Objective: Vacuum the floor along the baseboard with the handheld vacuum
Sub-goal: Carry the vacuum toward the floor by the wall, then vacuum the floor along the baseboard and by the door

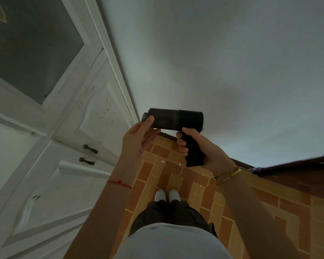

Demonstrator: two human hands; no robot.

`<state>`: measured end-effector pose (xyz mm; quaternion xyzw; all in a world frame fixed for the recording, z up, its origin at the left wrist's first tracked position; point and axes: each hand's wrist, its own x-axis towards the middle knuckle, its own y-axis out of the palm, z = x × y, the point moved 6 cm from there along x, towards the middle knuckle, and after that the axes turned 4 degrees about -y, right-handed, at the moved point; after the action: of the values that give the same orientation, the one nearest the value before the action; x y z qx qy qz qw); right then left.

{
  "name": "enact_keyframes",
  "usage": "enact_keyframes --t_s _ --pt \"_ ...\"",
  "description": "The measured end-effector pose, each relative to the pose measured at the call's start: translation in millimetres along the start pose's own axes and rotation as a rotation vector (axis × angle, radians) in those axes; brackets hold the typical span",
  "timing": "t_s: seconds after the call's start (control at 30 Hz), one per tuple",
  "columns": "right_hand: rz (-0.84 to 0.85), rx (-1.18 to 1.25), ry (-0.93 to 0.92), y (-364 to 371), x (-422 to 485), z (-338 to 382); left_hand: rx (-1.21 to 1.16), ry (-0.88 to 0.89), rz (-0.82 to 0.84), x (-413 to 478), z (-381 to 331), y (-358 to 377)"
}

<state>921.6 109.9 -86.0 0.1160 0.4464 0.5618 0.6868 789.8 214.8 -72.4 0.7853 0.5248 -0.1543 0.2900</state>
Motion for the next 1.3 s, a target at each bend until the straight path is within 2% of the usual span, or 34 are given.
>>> enact_keyframes --t_s 0.37,0.53,0.7,0.83,0.93,1.0,1.13,1.3 --pt "-0.181 -0.118 0.037 -91.5 97.5 -25.1 0.054 -0.097 -0.019 120.3 77.0 -25.5" --pt "-0.273 -0.092 0.084 -157.9 163.4 -76.2 0.125 -0.165 -0.032 201.5 151.0 -57.9" --pt "-0.411 -0.185 0.095 -241.6 238.7 -143.3 0.228 -0.195 -0.04 288.9 239.6 -101.8" --pt "-0.432 -0.243 0.035 -310.6 306.9 -198.5 0.31 -0.214 -0.046 365.2 321.7 -141.0" --pt "-0.454 -0.305 -0.003 -341.7 338.9 -213.4 0.394 -0.186 -0.066 396.8 351.7 -159.4" --pt "-0.461 -0.368 -0.045 -374.8 373.6 -231.5 0.525 -0.118 -0.092 430.2 384.2 -178.2" --pt "-0.504 -0.487 -0.109 -439.2 433.9 -262.6 0.973 0.043 -0.112 487.8 442.6 -212.5" --pt "-0.517 -0.637 -0.188 -504.5 493.3 -291.8 1.279 0.13 -0.084 545.0 518.9 -246.2"
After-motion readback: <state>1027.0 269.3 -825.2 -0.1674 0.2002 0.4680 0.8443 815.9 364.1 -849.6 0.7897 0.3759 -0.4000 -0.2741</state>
